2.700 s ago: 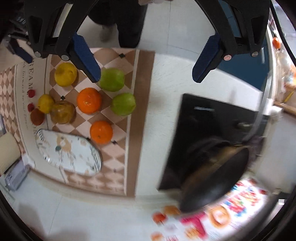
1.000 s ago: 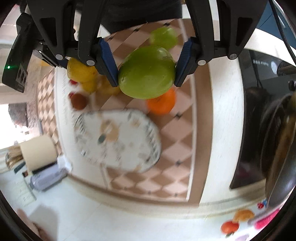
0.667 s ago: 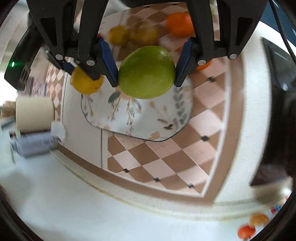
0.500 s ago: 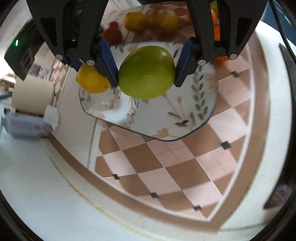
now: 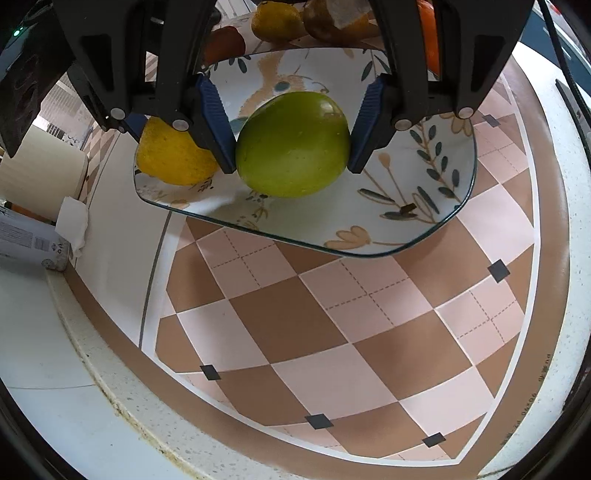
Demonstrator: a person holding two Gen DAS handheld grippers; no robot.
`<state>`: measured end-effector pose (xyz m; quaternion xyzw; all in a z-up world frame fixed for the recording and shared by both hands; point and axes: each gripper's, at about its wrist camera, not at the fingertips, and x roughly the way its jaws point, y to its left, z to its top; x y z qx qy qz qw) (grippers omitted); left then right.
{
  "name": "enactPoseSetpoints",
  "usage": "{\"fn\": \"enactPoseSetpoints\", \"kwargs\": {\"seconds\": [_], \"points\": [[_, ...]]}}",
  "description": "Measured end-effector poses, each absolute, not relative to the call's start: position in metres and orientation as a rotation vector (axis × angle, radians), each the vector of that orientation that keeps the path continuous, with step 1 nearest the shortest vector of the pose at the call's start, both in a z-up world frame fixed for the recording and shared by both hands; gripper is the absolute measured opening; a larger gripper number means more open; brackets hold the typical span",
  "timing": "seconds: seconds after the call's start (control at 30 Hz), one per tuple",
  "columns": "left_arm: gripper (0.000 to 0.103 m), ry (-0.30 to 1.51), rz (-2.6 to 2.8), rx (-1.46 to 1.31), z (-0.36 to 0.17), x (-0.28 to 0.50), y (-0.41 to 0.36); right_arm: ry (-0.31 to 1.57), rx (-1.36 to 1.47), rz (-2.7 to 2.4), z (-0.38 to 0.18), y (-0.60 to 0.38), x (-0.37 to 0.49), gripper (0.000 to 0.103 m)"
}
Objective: Organize fruits
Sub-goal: 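Carry the green apple and lemon onto the floral plate and release both, then grasp another green apple with the left tool while the right tool grasps the brown pear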
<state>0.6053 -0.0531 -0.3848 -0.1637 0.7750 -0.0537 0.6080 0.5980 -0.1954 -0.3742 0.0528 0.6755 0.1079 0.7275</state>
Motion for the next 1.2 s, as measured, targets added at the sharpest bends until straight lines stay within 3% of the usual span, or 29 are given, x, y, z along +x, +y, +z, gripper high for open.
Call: {"fn": "enactPoseSetpoints", "kwargs": {"seconds": [0.1, 0.13, 0.17, 0.2, 0.6, 1.2], "points": [[0.059, 1.779, -0.115, -0.358, -0.384, 0.606, -0.055, 1.491, 0.148, 0.246, -0.370, -0.200, 0.600, 0.084], [0.067, 1.776, -0.117, -0.360, -0.384, 0.607, -0.054, 1.492, 0.154, 0.246, -0.368, -0.202, 0.600, 0.084], [0.086, 1.770, -0.130, -0.373, -0.383, 0.608, -0.052, 1.493, 0.153, 0.243, -0.367, -0.202, 0.600, 0.085], [0.091, 1.765, -0.136, -0.376, -0.381, 0.609, -0.051, 1.494, 0.153, 0.242, -0.365, -0.203, 0.599, 0.087], [0.092, 1.578, -0.092, -0.087, -0.327, 0.588, -0.045, 1.463, 0.151, 0.133, -0.340, -0.217, 0.563, 0.090], [0.092, 1.274, -0.089, 0.080, -0.230, 0.464, -0.025, 1.321, 0.174, 0.044, -0.246, -0.207, 0.448, 0.090]]}}
